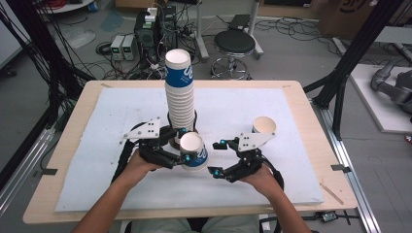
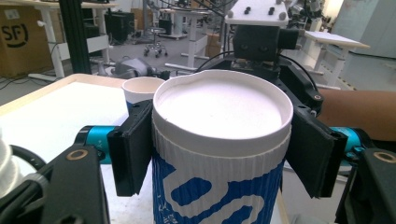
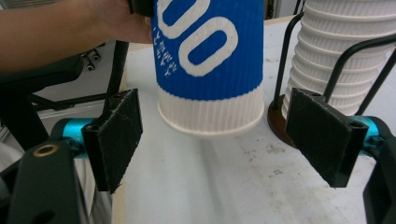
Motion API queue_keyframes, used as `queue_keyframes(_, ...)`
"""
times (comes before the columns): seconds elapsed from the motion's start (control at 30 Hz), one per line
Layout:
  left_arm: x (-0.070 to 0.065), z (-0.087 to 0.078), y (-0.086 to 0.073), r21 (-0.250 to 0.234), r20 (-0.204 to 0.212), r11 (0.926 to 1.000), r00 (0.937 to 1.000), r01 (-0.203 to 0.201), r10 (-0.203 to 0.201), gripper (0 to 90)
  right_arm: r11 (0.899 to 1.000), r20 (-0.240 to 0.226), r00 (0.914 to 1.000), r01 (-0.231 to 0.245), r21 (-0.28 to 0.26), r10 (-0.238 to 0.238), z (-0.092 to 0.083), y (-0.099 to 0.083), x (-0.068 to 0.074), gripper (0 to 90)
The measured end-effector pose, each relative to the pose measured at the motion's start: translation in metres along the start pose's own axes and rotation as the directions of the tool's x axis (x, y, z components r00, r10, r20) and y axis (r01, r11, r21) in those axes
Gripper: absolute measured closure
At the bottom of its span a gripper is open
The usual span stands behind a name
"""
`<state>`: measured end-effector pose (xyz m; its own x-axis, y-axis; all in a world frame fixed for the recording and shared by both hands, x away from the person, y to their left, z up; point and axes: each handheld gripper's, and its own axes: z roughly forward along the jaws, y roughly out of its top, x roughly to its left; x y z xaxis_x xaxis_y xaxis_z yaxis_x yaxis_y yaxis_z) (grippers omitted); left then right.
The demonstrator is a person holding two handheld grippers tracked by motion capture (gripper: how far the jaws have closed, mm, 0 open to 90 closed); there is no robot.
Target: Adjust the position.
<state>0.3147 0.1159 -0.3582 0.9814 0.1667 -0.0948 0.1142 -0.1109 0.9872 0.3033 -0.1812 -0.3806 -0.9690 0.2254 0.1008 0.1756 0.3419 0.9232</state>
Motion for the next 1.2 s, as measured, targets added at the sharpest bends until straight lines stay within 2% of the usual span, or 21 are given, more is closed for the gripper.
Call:
queue_keyframes(0.3,-0.004,0.008,0.002,-0.009,0.044,0.9999,0.9990,-0.006,0.006,29.9,1.000,-0.019,0.9998,0.007,-0.004,-0.007,0.008,0.002,0.001,19.5)
queue_keyframes(0.33,-0.005,0.010,0.001,-0.005,0.052,1.0000,0.9986,-0.008,0.008,29.9,1.000,-0.040,0.9991,0.010,-0.008,-0.010,0.009,0.002,0.003,19.5)
queue_keyframes(0.5,-0.007,0.016,0.001,-0.014,0.070,0.9999,0.9975,-0.008,0.009,30.0,1.000,-0.043,0.9990,0.015,-0.005,-0.015,0.014,0.001,0.003,19.5)
queue_keyframes(0.83,-0.008,0.016,0.002,-0.043,0.083,0.9990,0.9965,-0.007,0.010,30.4,1.000,-0.076,0.9971,0.003,-0.001,-0.003,0.017,0.000,0.003,21.4)
queue_keyframes(1.03,-0.010,0.017,0.001,-0.021,0.084,0.9994,0.9961,-0.026,0.027,31.4,0.999,-0.081,0.9964,0.026,0.027,-0.024,0.015,0.001,0.003,28.1)
queue_keyframes(1.2,-0.009,0.018,0.000,0.004,0.077,0.9997,0.9968,-0.023,0.022,30.8,0.996,-0.084,0.9957,0.047,0.079,-0.040,0.015,0.003,0.002,30.8)
